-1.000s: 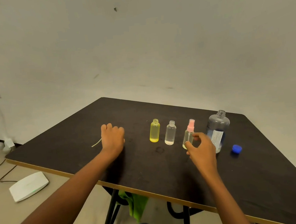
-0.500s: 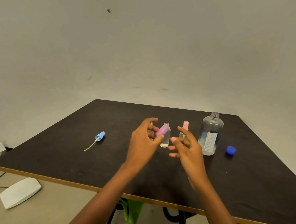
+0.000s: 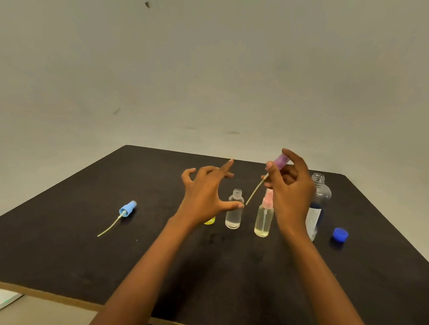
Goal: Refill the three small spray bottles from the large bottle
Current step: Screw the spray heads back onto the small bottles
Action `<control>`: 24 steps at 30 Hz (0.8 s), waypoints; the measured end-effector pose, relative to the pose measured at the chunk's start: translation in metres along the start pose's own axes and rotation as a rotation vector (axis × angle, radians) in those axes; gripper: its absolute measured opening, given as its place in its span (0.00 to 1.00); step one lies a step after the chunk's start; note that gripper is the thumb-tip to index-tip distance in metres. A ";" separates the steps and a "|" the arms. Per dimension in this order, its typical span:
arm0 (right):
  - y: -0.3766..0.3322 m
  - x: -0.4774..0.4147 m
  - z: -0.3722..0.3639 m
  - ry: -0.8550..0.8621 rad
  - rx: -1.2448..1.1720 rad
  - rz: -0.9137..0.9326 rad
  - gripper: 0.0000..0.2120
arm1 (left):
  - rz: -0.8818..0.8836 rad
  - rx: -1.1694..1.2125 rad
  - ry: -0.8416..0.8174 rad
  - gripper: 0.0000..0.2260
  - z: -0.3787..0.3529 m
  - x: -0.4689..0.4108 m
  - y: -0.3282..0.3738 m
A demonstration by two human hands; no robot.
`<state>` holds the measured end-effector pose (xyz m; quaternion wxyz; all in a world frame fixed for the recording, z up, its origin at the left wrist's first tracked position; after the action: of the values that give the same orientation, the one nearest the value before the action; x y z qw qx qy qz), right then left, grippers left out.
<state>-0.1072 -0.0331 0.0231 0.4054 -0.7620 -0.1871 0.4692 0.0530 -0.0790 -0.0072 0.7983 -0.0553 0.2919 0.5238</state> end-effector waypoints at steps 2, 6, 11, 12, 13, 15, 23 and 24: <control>0.003 -0.010 -0.003 0.027 0.051 0.073 0.16 | -0.027 -0.132 -0.045 0.44 -0.010 -0.007 -0.004; 0.013 -0.021 -0.011 0.038 0.129 0.165 0.19 | -0.073 -0.238 -0.061 0.46 -0.028 -0.010 -0.002; 0.026 -0.023 -0.024 0.019 0.238 0.278 0.19 | -0.087 -0.246 0.013 0.48 -0.033 -0.014 0.001; 0.028 -0.022 -0.027 0.008 0.253 0.294 0.19 | -0.091 -0.238 0.015 0.48 -0.034 -0.014 0.002; 0.030 -0.021 -0.029 -0.002 0.270 0.312 0.19 | -0.094 -0.236 0.016 0.48 -0.036 -0.013 0.002; 0.031 -0.018 -0.031 -0.014 0.306 0.343 0.19 | -0.093 -0.233 0.032 0.47 -0.038 -0.013 0.002; 0.043 -0.011 -0.040 -0.141 0.355 0.387 0.19 | -0.053 -0.101 0.135 0.49 -0.037 -0.008 0.003; 0.045 -0.010 -0.040 -0.172 0.356 0.380 0.19 | -0.052 -0.092 0.158 0.50 -0.036 -0.007 0.002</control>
<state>-0.0811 -0.0845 0.0020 0.4204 -0.6575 0.0109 0.6252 0.0346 -0.0977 -0.0327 0.7828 -0.1405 0.3282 0.5097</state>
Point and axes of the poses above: each hand's wrist, its own x-axis away from the middle knuckle, its own z-axis out of the back of the hand, y = z × x, the point moved 4 cm from there along -x, towards the middle knuckle, and after that the axes turned 9 degrees about -x, right-handed, at the moved point
